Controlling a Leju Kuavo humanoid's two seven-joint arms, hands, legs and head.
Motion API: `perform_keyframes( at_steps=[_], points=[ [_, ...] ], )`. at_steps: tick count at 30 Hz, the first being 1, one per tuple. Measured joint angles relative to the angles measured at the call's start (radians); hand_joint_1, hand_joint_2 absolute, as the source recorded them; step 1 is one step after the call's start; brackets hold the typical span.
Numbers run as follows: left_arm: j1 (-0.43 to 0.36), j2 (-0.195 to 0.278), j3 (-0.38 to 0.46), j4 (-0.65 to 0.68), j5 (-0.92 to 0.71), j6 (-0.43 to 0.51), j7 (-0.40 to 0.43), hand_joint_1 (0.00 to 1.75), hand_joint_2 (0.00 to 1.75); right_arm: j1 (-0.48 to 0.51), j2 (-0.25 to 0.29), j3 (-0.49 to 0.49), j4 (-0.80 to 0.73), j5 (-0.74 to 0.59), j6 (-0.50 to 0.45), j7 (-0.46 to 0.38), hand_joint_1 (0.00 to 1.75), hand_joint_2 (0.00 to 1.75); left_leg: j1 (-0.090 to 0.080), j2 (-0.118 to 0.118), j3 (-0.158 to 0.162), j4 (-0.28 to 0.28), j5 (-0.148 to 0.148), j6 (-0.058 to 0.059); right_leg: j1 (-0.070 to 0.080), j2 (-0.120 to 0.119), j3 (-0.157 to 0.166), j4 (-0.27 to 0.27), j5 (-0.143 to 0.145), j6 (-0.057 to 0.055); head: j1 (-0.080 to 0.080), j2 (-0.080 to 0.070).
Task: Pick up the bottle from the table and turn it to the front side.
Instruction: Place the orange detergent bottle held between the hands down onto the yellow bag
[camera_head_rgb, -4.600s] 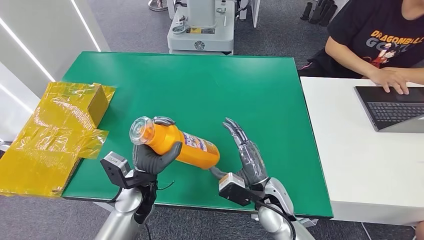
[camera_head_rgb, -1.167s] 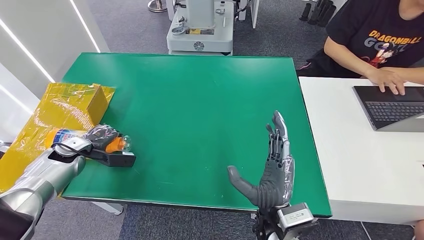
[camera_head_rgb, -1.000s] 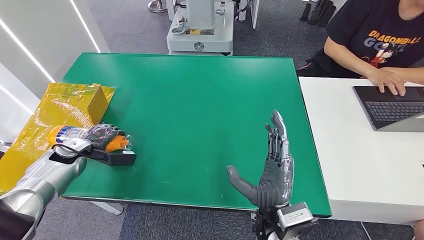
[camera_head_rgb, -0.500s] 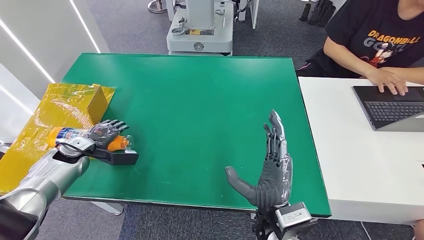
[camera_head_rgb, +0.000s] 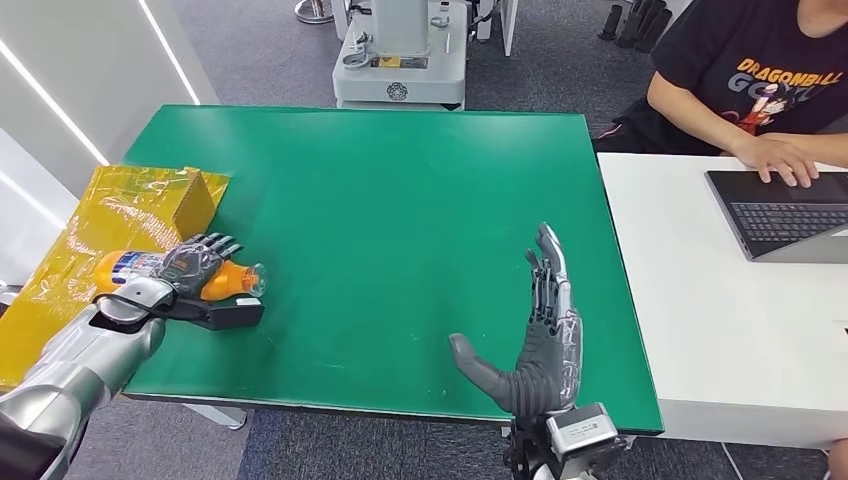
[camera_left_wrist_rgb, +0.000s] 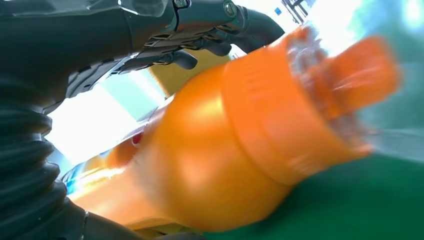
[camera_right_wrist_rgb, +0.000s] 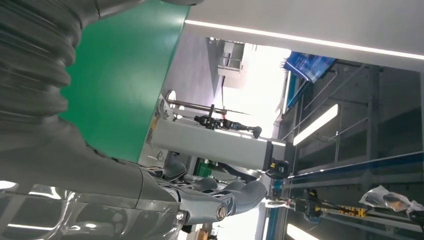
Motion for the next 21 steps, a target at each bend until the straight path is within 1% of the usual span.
perform_keyframes(
  at_steps=[6,9,17,19,21],
  points=[
    [0.0,0.022,0.03,0.0,-0.008,0.007,-0.014,0.0,1.75,0.004,0.0,0.001,0.001,-0.002,0.002,0.001,0.0,1.75,0.0,0.0,0.0,0.0,0.0,0.0,0.0,0.0,0.0,0.0,0.0,0.0,0.0,0.0],
    [0.0,0.036,0.046,0.0,-0.009,0.025,-0.044,0.0,1.75,0.005,0.0,0.001,0.001,0.001,0.005,0.003,0.0,1.75,0.0,0.0,0.0,0.0,0.0,0.0,0.0,0.0,0.0,0.0,0.0,0.0,0.0,0.0],
    [0.021,0.086,0.099,-0.047,0.003,0.088,-0.162,0.0,1.75,0.014,-0.004,0.001,-0.002,0.004,0.002,0.002,0.0,1.75,0.0,0.0,0.0,0.0,0.0,0.0,0.0,0.0,-0.001,0.0,0.0,0.0,0.0,0.0],
    [0.03,0.098,0.116,-0.075,0.019,0.093,-0.203,0.0,1.75,0.02,-0.006,0.001,-0.008,0.005,0.0,-0.001,0.0,1.75,0.0,0.0,-0.001,0.0,0.0,0.0,0.0,0.0,-0.001,0.0,0.0,0.0,0.0,0.0],
    [0.036,0.11,0.131,-0.106,0.045,0.075,-0.262,0.0,1.75,0.028,-0.011,0.001,-0.015,0.004,0.004,-0.004,0.0,1.75,0.0,0.0,-0.001,0.0,0.0,0.0,0.0,0.0,-0.001,0.0,0.0,0.0,0.0,0.0]
  ],
)
